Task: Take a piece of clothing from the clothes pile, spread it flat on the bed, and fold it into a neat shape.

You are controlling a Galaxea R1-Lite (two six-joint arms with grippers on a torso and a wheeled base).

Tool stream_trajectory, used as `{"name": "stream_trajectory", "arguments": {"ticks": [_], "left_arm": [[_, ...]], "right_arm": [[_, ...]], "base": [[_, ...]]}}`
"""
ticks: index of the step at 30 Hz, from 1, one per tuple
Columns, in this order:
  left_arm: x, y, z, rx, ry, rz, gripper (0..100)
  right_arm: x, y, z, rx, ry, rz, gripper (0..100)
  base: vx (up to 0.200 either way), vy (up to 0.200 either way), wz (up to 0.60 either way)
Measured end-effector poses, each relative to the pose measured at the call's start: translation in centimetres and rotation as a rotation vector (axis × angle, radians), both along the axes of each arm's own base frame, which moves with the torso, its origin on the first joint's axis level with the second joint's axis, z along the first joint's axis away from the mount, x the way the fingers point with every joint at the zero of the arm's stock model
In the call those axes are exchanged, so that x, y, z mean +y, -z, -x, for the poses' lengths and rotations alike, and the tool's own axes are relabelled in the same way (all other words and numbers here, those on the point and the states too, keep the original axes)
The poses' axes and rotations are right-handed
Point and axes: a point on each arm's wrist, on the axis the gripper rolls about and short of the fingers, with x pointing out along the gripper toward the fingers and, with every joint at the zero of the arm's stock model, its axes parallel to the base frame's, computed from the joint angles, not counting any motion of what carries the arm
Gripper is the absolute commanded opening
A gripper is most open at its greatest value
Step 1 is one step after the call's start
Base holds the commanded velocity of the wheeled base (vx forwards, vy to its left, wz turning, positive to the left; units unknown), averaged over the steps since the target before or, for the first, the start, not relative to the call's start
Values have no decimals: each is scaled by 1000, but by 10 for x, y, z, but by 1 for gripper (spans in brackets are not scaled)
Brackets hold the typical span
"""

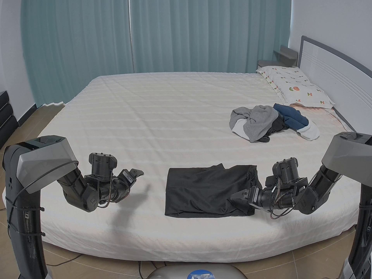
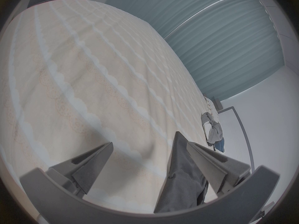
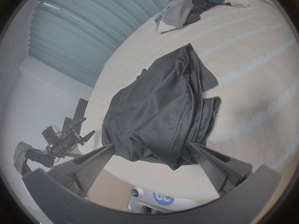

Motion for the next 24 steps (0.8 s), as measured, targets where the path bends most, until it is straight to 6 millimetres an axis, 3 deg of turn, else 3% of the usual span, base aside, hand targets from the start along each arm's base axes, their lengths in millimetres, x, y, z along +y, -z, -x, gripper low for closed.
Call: {"name": "stream_trajectory", "arguments": {"ticks": [16,24], "left_arm": [[0,0,0,1,-2,1,100],[0,1,0,1,-1,0,100]], "right_arm": [[-18,-4,4,-13,20,28,100],[-13,-2,-1,-26,11,24,100]], "base": [[0,0,0],[0,0,0]]}}
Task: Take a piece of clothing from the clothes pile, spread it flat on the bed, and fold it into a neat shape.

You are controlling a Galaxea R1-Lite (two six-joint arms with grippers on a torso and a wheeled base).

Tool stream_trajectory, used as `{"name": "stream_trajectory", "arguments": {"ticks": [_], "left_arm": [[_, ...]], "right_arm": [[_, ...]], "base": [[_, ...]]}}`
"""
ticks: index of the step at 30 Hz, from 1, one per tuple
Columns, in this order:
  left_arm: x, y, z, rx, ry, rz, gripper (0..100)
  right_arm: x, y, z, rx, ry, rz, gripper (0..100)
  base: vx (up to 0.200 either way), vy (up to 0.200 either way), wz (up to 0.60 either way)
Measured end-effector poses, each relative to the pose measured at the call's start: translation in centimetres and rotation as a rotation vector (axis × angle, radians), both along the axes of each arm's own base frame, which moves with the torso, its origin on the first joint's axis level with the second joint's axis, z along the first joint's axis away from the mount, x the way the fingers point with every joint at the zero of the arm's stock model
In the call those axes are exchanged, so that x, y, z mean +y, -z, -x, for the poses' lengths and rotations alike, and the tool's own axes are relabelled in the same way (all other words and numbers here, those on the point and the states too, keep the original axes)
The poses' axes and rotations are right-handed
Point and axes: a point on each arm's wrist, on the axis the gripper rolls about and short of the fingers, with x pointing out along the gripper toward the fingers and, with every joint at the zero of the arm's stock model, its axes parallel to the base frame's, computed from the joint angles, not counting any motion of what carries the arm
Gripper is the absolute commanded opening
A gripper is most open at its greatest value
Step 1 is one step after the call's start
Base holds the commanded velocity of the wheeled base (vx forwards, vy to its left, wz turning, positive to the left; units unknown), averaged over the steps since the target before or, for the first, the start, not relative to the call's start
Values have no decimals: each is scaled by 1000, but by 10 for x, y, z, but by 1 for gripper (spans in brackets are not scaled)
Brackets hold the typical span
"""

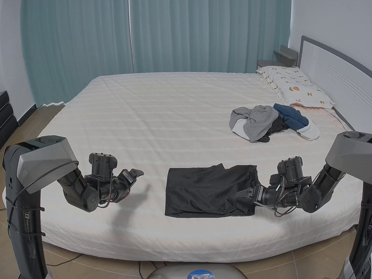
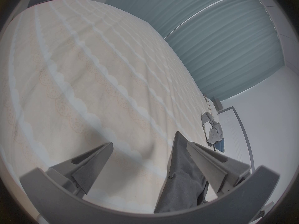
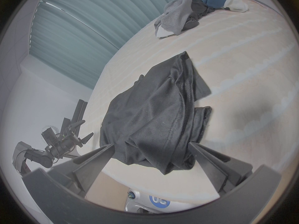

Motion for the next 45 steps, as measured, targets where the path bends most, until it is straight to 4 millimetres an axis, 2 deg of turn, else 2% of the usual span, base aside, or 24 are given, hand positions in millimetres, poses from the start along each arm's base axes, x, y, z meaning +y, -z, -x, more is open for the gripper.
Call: {"name": "stream_trajectory", "arguments": {"ticks": [3,4,9,14,29,39,40,45], "left_arm": [[0,0,0,0,0,0,100],[0,0,0,0,0,0,100],[0,0,0,0,0,0,100],[0,0,0,0,-1,0,100],[0,0,0,0,0,0,100],[0,0,0,0,-1,0,100],[0,0,0,0,-1,0,100],[0,0,0,-1,-2,1,100]], "right_arm": [[2,4,-3,-9,5,8,100],[3,5,-4,-11,12,16,0],[3,15,-6,-11,14,59,0],[0,15,-2,-2,19,69,0],[-34,8,17,11,39,107,0],[-48,10,15,-35,-5,89,0],[-48,10,15,-44,-7,91,100],[-53,15,17,-54,-28,121,100]], "base": [[0,0,0],[0,0,0],[0,0,0],[0,0,0],[0,0,0],[0,0,0],[0,0,0],[0,0,0]]}}
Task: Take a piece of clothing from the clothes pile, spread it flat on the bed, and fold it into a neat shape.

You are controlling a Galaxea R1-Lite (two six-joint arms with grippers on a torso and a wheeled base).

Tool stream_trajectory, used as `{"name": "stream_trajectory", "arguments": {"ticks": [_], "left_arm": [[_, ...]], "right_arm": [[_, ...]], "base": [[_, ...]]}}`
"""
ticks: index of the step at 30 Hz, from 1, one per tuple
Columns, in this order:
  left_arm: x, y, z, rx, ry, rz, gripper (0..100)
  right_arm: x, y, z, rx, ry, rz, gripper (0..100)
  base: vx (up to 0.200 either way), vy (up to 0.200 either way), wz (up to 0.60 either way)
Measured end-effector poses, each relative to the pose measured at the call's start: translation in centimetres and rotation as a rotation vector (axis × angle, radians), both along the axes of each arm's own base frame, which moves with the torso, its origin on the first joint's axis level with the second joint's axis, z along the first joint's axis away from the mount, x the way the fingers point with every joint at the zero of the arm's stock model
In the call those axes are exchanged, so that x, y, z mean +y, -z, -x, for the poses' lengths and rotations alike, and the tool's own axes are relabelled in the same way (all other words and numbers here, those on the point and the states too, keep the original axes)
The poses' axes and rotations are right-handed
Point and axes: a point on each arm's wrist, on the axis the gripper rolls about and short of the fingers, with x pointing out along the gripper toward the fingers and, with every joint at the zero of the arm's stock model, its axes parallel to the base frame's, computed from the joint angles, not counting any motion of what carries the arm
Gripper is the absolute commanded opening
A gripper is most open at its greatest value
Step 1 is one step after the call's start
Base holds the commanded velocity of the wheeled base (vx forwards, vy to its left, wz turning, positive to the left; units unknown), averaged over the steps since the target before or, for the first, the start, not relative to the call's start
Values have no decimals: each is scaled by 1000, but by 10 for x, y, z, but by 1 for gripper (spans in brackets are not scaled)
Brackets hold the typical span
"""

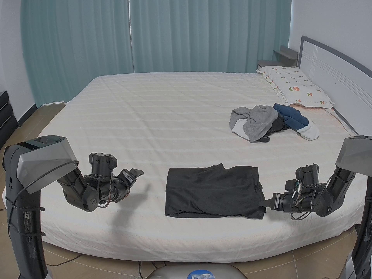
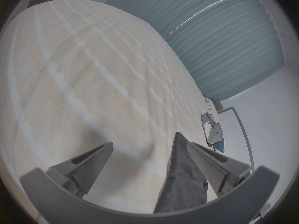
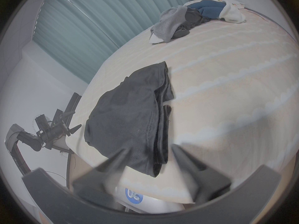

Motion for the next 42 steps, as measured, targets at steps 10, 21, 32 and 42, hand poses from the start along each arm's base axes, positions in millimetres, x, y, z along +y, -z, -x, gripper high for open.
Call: {"name": "stream_trajectory", "arguments": {"ticks": [10,21,32,42], "left_arm": [[2,-2,-2,-5,-10,9,100],[2,-3,-2,-9,-4,7,100],[-14,-6,-1,-18,32,12,100],[-19,-10,-8,-48,43,14,100]], "right_arm": [[-5,-14,-16,-19,95,-113,100],[5,-24,-37,-31,168,-247,100],[7,-17,-41,-27,182,-264,100],[9,-16,-42,-26,192,-264,100]], "base": [[60,0,0],[55,0,0],[0,-182,0],[0,-40,0]]}}
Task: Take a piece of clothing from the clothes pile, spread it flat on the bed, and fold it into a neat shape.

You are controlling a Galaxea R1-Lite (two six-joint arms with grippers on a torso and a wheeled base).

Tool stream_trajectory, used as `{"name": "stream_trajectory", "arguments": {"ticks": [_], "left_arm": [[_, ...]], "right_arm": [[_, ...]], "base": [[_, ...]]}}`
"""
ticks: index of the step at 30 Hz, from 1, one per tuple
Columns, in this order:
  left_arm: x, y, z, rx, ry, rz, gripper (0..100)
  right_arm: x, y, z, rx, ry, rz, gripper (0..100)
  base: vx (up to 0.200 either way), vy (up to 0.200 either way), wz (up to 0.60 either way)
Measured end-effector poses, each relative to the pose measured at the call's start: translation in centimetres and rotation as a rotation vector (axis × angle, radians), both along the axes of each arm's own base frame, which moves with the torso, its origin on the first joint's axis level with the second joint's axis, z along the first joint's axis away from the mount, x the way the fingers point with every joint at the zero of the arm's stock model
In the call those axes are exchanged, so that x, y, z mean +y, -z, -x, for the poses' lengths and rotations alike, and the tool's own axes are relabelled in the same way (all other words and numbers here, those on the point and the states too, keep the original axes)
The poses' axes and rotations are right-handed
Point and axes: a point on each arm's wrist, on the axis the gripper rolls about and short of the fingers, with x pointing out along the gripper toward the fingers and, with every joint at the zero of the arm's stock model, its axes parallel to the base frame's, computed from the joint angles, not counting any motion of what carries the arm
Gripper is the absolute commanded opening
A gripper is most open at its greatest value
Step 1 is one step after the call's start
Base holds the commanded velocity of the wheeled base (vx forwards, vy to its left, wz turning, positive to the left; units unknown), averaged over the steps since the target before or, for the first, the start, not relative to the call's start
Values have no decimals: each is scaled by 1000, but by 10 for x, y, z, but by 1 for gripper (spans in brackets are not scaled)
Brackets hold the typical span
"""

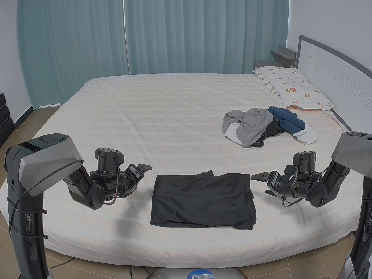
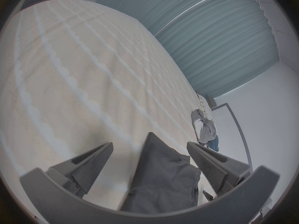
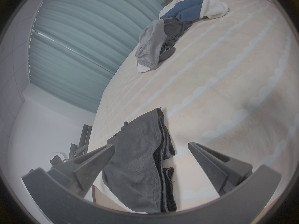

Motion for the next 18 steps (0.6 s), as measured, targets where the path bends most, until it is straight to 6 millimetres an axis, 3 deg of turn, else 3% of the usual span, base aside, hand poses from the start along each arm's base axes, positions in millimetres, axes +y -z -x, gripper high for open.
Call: {"name": "stream_trajectory", "arguments": {"ticks": [11,18], "left_arm": [[-7,6,-29,-78,41,-55,100],[-30,5,-50,-102,93,-96,100]], "right_arm": [[18,0,-9,8,28,-38,100],[33,6,-20,9,48,-68,100]], "base": [[0,0,0],[0,0,0]]}}
